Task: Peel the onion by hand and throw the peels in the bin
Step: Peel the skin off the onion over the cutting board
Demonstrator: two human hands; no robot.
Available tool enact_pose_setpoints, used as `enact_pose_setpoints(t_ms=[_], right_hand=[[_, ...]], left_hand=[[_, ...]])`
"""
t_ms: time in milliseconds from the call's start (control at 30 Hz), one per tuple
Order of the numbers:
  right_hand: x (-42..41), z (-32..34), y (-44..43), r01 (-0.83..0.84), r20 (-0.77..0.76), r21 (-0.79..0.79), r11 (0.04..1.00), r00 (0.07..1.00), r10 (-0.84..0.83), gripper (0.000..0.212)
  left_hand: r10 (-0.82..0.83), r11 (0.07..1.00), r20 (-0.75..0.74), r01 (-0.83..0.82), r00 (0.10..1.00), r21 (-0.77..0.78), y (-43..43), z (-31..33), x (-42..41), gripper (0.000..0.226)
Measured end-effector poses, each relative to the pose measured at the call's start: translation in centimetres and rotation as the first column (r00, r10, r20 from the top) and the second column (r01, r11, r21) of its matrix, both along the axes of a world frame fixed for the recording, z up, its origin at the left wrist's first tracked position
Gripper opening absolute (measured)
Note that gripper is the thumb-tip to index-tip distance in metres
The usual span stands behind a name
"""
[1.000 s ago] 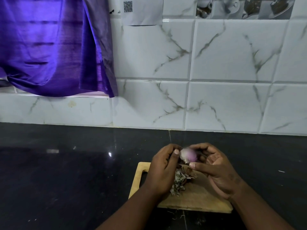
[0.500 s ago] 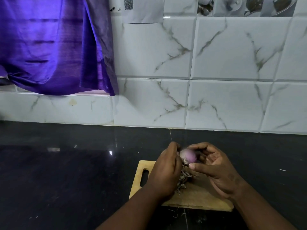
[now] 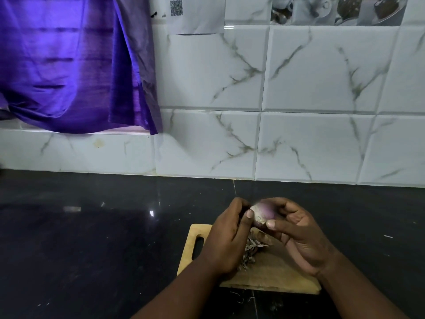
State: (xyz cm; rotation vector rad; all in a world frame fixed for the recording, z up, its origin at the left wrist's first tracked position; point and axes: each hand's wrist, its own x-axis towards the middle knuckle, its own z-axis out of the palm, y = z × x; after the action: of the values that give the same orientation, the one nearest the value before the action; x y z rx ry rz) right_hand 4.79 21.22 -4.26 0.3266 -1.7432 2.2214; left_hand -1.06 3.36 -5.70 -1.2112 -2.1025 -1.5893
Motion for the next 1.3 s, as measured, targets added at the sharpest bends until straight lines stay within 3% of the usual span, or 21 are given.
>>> enact_pose_setpoints(t_ms=[233, 767, 1000, 1133, 1300], right_hand=[[0.03, 0.27, -0.21, -0.038, 0.016, 0.004, 0.999, 0.999, 0.038, 0.073], [0.20, 0.30, 0.22, -0.059, 0.063, -0.017, 0.998, 0.996, 0.060, 0.079], [0.57, 0.59, -0.19, -0.043, 0.072, -0.026, 0.999, 0.996, 0.045, 0.080], [0.68, 0.76, -0.20, -0.041, 0.076, -0.023, 0.999, 0.996, 0.042, 0.079], [0.51, 0.56, 0.04, -0.036, 0.063, -0.074, 0.997, 0.997, 0.040, 0.042]], left_hand=[[0.036, 0.999, -0.060, -0.034, 0.998, 0.021, -0.01, 0.07, -0.02, 0.023], [0.012, 0.999, -0.050, -0.010, 0.999, 0.037, -0.42, 0.37, -0.36, 0.014], [0.034, 0.996, 0.007, -0.034, 0.999, 0.087, -0.30, 0.14, -0.35, 0.010], [0.001, 0.990, 0.124, -0.019, 0.992, 0.141, -0.19, 0.12, -0.55, 0.013], [-0.094, 0.974, 0.215, 0.046, 0.972, 0.222, -0.11, 0.33, -0.24, 0.014]])
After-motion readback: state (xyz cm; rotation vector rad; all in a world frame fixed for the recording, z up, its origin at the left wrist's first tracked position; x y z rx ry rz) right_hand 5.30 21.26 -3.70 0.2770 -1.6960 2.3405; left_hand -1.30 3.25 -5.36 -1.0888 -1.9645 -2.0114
